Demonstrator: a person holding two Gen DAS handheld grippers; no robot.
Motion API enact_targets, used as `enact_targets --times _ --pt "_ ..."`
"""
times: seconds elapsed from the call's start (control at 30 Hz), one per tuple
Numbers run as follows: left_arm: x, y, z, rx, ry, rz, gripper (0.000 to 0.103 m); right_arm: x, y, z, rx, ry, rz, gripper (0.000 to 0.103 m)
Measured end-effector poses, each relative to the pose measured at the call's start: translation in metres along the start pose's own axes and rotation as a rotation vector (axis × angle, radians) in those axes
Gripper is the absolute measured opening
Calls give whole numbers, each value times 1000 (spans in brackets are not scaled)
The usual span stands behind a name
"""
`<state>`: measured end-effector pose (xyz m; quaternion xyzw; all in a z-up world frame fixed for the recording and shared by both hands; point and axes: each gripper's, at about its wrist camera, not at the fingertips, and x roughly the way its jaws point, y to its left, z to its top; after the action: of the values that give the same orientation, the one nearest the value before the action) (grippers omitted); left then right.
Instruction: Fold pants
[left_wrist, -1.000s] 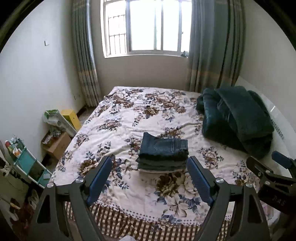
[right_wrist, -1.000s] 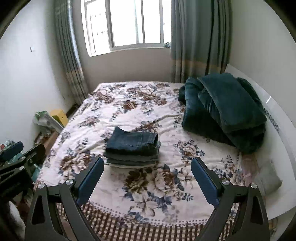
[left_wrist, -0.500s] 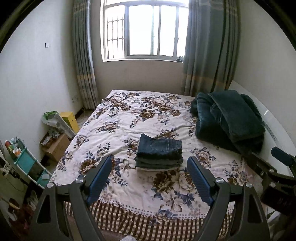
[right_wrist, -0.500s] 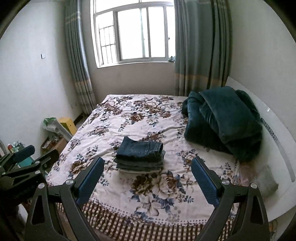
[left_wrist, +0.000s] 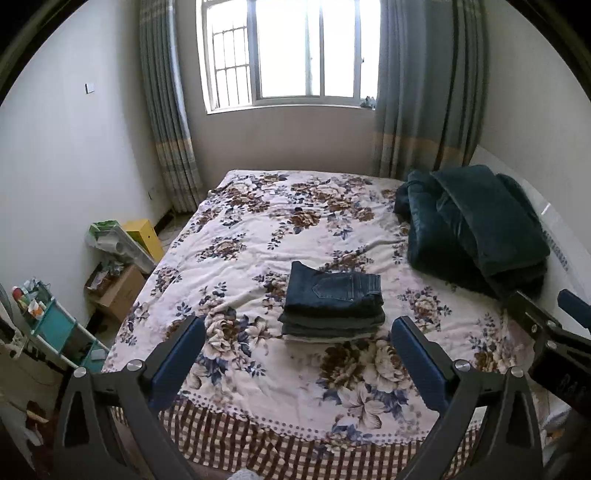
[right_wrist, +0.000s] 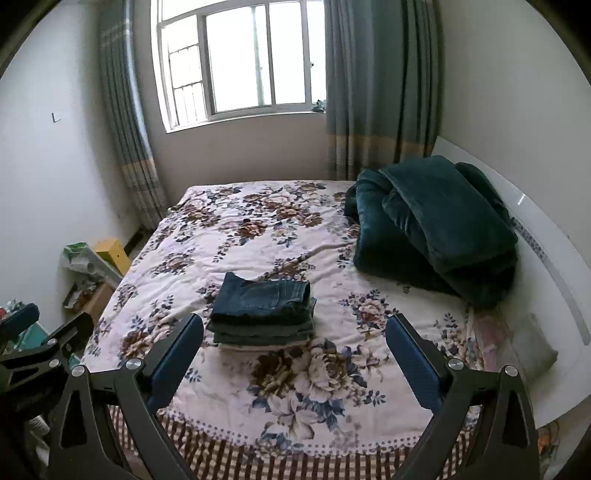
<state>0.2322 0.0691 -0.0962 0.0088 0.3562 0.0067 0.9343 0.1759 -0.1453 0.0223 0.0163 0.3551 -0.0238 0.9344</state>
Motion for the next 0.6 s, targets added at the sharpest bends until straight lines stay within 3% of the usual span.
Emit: enact_targets --times 0.27,0.6 --pt "46 -5 1 17 61 18 103 61 1 1 4 51 -28 101" --pt "62 -11 3 28 77 21 103 98 3 -2 -13 86 -36 101"
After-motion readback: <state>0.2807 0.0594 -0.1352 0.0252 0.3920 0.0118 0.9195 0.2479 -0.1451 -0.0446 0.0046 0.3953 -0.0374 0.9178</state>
